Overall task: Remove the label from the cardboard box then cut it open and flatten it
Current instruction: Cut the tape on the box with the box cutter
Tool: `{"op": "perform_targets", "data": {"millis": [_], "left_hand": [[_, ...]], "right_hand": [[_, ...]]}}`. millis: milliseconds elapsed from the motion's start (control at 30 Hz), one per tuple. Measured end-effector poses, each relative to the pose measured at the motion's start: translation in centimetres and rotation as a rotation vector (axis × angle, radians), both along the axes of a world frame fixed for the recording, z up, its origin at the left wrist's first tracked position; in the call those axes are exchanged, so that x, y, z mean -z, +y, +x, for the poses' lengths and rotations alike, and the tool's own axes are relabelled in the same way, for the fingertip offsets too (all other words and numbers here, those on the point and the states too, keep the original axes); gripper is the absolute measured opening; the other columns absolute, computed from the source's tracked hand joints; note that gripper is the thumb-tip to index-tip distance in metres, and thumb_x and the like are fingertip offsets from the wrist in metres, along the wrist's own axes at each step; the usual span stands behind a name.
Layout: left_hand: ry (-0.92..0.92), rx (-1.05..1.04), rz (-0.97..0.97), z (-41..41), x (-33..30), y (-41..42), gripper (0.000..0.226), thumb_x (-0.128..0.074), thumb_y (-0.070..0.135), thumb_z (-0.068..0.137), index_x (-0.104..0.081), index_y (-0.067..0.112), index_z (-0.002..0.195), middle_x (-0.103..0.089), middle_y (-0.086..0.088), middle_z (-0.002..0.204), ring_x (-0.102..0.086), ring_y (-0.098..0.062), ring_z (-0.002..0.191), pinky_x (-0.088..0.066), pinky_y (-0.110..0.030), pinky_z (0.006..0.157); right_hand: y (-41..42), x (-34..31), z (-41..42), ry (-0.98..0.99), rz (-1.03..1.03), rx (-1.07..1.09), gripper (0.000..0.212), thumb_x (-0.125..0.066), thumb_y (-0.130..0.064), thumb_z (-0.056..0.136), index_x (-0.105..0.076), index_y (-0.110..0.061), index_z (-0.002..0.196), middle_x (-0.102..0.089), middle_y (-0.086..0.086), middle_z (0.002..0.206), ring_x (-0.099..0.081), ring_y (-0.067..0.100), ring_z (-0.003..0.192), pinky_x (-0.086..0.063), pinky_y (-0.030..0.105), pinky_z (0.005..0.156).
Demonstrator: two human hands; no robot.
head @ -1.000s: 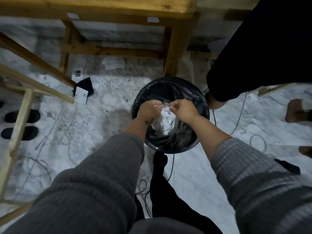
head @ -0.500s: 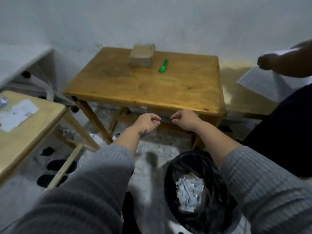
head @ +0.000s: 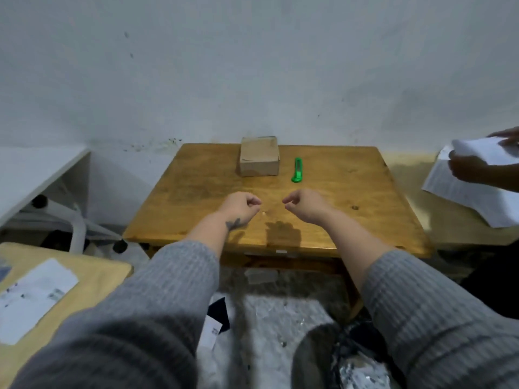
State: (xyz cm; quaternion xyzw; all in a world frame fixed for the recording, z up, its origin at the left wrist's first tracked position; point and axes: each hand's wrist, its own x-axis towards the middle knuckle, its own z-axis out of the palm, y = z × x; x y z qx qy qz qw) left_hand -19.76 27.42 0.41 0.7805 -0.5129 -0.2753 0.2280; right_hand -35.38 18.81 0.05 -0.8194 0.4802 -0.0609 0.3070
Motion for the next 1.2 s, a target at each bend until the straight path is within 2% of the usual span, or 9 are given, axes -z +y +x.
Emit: {"op": "perform_targets", "data": {"millis": [167, 400, 500, 667, 767, 833, 1000, 1100, 1200], "left_hand": [[0.020, 0.020, -0.026, 2.8, 0.2, -4.4, 0.027, -0.053, 0.021, 0.095, -0.064, 0.017, 0.120, -0.062, -0.003, 0.124, -0.056, -0.018, 0.114, -0.042, -0.028, 0.093], [-0.014, 0.009, 0.020, 6.9, 2.6, -12.6, 0.026, -0.052, 0.022, 0.095, -0.064, 0.019, 0.118, -0.062, -0.002, 0.124, -0.056, -0.018, 0.113, -0.041, -0.024, 0.088], [-0.012, -0.019, 0.021, 8.8, 3.1, -16.8, 0.025, -0.053, 0.021, 0.095, -0.065, 0.020, 0.116, -0.062, -0.002, 0.125, -0.055, -0.019, 0.114, -0.041, -0.026, 0.094], [-0.028, -0.129, -0.035, 11.4, 4.8, -23.4, 0.024, -0.053, 0.026, 0.094, -0.062, 0.027, 0.116, -0.056, -0.001, 0.130, -0.050, -0.022, 0.120, -0.039, -0.028, 0.095], [-0.148, -0.139, -0.009, 12.2, 6.4, -25.7, 0.038, -0.053, 0.033, 0.093, -0.051, 0.026, 0.131, -0.042, -0.002, 0.143, -0.035, -0.025, 0.133, -0.032, -0.044, 0.109], [-0.202, -0.145, 0.009, 12.6, 7.4, -26.5, 0.051, -0.050, 0.038, 0.094, -0.039, 0.022, 0.141, -0.029, -0.003, 0.152, -0.022, -0.025, 0.141, -0.023, -0.048, 0.114], [-0.280, -0.108, 0.036, 13.5, 9.5, -27.7, 0.069, -0.038, 0.052, 0.095, -0.016, 0.018, 0.150, -0.003, -0.005, 0.161, 0.004, -0.022, 0.147, -0.006, -0.052, 0.118], [-0.358, -0.069, 0.030, 13.7, 10.1, -27.5, 0.071, -0.025, 0.057, 0.095, -0.006, 0.019, 0.151, 0.004, -0.003, 0.161, 0.010, -0.019, 0.146, -0.006, -0.051, 0.118], [-0.382, -0.055, 0.036, 13.7, 10.3, -27.0, 0.067, -0.020, 0.056, 0.096, -0.003, 0.020, 0.151, 0.007, -0.001, 0.160, 0.010, -0.017, 0.146, -0.005, -0.048, 0.119]], "right_hand": [[-4.2, 0.2, 3.1, 0.051, -0.016, 0.051, 0.026, -0.054, -0.027, 0.092, -0.066, -0.020, 0.114, -0.065, 0.009, 0.119, -0.059, 0.024, 0.109, -0.046, 0.034, 0.092], [-13.1, 2.0, 6.4, 0.089, 0.019, 0.090, 0.026, -0.054, -0.021, 0.093, -0.065, -0.014, 0.115, -0.063, 0.012, 0.122, -0.057, 0.026, 0.113, -0.046, 0.033, 0.093], [-17.7, 3.3, 7.7, 0.132, 0.037, 0.134, 0.032, -0.053, -0.017, 0.092, -0.059, -0.016, 0.124, -0.055, 0.013, 0.132, -0.053, 0.028, 0.120, -0.045, 0.035, 0.096], [-23.3, 6.2, 9.2, 0.270, 0.020, 0.240, 0.044, -0.050, -0.019, 0.092, -0.044, -0.018, 0.136, -0.042, 0.016, 0.138, -0.055, 0.031, 0.113, -0.052, 0.040, 0.090], [-24.5, 7.9, 9.7, 0.284, 0.045, 0.306, 0.053, -0.054, -0.026, 0.090, -0.036, -0.020, 0.140, -0.032, 0.015, 0.142, -0.053, 0.033, 0.114, -0.051, 0.041, 0.087], [-24.7, 9.1, 10.1, 0.240, 0.088, 0.366, 0.061, -0.059, -0.028, 0.087, -0.031, -0.022, 0.141, -0.034, 0.014, 0.139, -0.051, 0.034, 0.116, -0.049, 0.043, 0.090], [-25.3, 11.0, 10.7, 0.124, 0.085, 0.420, 0.066, -0.066, -0.015, 0.082, -0.032, -0.017, 0.138, -0.048, 0.014, 0.131, -0.054, 0.031, 0.114, -0.052, 0.039, 0.088], [-26.0, 10.9, 10.4, 0.078, 0.151, 0.445, 0.053, -0.060, -0.008, 0.084, -0.041, -0.013, 0.133, -0.058, 0.013, 0.123, -0.058, 0.029, 0.110, -0.050, 0.035, 0.081], [-27.2, 10.3, 9.8, 0.052, 0.196, 0.450, 0.051, -0.056, -0.005, 0.086, -0.044, -0.015, 0.135, -0.061, 0.014, 0.116, -0.062, 0.029, 0.099, -0.055, 0.039, 0.081]]}}
